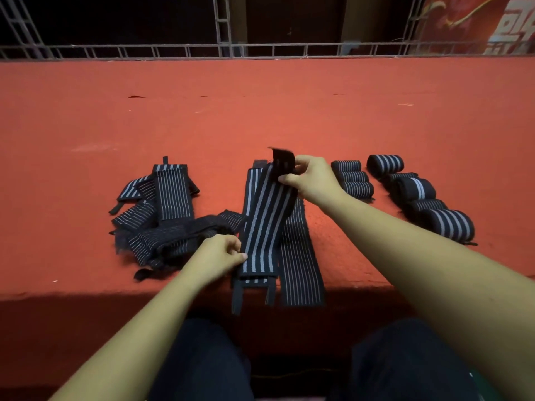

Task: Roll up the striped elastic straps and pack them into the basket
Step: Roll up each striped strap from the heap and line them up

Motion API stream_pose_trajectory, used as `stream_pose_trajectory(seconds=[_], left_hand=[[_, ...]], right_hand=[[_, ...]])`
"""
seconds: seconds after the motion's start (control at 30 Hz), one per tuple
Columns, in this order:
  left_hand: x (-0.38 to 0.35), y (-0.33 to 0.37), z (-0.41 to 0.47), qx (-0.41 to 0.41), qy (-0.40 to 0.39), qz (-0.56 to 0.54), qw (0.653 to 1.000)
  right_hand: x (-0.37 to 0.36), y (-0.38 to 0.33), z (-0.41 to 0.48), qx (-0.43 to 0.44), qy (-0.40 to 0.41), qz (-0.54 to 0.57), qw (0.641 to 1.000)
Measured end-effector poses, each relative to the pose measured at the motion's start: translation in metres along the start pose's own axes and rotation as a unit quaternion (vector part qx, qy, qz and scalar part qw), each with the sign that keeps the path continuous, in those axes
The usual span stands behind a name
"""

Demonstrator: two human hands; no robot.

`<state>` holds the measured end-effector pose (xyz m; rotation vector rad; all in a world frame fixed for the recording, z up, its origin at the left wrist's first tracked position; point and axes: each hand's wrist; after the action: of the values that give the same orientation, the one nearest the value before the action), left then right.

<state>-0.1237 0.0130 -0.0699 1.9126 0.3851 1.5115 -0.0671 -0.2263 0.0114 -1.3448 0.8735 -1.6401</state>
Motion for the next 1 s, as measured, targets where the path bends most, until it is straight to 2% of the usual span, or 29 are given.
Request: stream_pose_trajectory(seconds=[0.3,0.37,0.43,0.5,0.53,0.6,0.63,0.8,1.0], left_hand=[[-0.002,-0.020,-0.003,-0.052,-0.034,0.065,0.996],[-0.004,-0.020,-0.004,-0.096,-0.012,0.106,0.990],[-0.001,-0.023,-0.002,-0.176,0.013,0.163,0.971],[0.004,-0.027,0.006,-0.249,-0.018,0.204,0.946],[0.006,-0.029,0.010,-0.257,-0.051,0.202,0.944],[0.007,-0.029,0.019,-0.230,-0.101,0.182,0.951],[0.007,-0.028,0.024,-0.222,-0.101,0.176,0.954],[-0.004,-0.028,0.047,-0.179,-0.046,0.199,0.962],[-0.014,-0.041,0.051,-0.155,-0.022,0.140,0.978]], right_hand=[[-0.014,0.013,0.005,-0.024,-0.027,-0.003,0.999],[-0.017,0.016,0.007,-0.034,-0.041,-0.010,0.999],[-0.020,0.019,0.009,-0.042,-0.051,-0.017,0.998],[-0.024,0.021,0.013,-0.046,-0.054,-0.011,0.997],[-0.027,0.023,0.015,-0.052,-0.055,-0.003,0.997],[-0.034,0.025,0.018,-0.072,-0.067,0.014,0.995],[-0.038,0.027,0.019,-0.082,-0.078,0.023,0.993],[-0.047,0.040,0.031,-0.123,-0.070,0.072,0.987],[-0.049,0.062,0.064,-0.141,-0.039,0.076,0.986]])
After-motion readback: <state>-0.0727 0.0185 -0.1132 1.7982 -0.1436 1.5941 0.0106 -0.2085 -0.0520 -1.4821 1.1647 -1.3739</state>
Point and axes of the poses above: each hand's wrist, its own z-axis towards the middle knuckle, its own x-axis out of the back of the hand, y = z × x, and after that the axes turned 5 degrees about -y, right-handed
